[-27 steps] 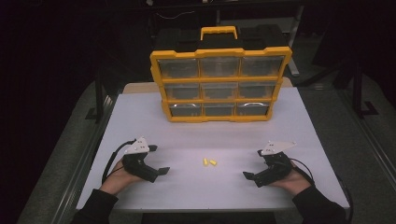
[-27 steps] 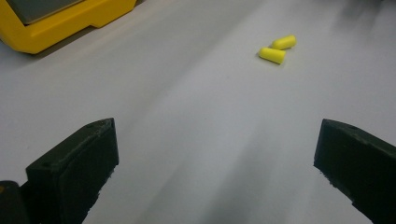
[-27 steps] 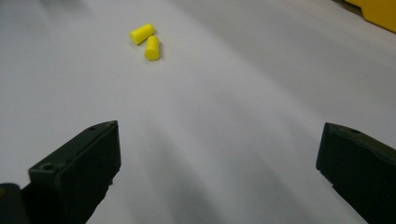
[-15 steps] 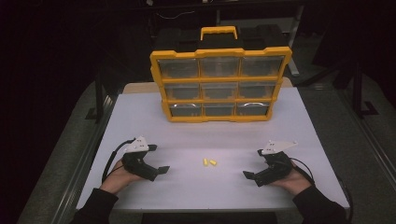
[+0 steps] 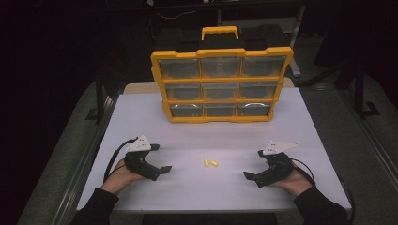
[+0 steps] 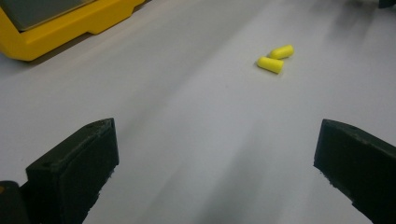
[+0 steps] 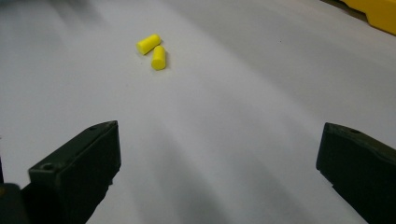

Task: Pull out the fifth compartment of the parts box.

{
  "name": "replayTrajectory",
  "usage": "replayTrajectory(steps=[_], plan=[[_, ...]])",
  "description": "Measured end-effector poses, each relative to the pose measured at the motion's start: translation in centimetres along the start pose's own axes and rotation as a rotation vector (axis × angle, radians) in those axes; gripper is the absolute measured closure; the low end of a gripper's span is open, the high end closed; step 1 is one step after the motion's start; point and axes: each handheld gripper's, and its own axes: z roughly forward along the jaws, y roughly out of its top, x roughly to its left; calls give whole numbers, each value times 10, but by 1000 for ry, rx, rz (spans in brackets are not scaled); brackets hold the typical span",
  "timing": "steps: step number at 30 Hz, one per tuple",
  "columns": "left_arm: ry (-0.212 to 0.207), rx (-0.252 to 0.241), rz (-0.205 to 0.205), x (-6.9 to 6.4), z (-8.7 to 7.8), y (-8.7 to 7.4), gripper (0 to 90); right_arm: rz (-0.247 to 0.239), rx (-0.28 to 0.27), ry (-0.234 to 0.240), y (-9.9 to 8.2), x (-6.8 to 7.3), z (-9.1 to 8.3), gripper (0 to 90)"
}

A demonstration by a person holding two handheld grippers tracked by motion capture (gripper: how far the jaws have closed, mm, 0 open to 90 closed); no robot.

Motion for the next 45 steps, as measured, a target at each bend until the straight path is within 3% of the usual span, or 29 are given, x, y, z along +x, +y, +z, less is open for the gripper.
replayTrajectory(steps=[45], plan=[[-27,-44,8,3,18,18,0,-8,0,10,0,0,1,0]])
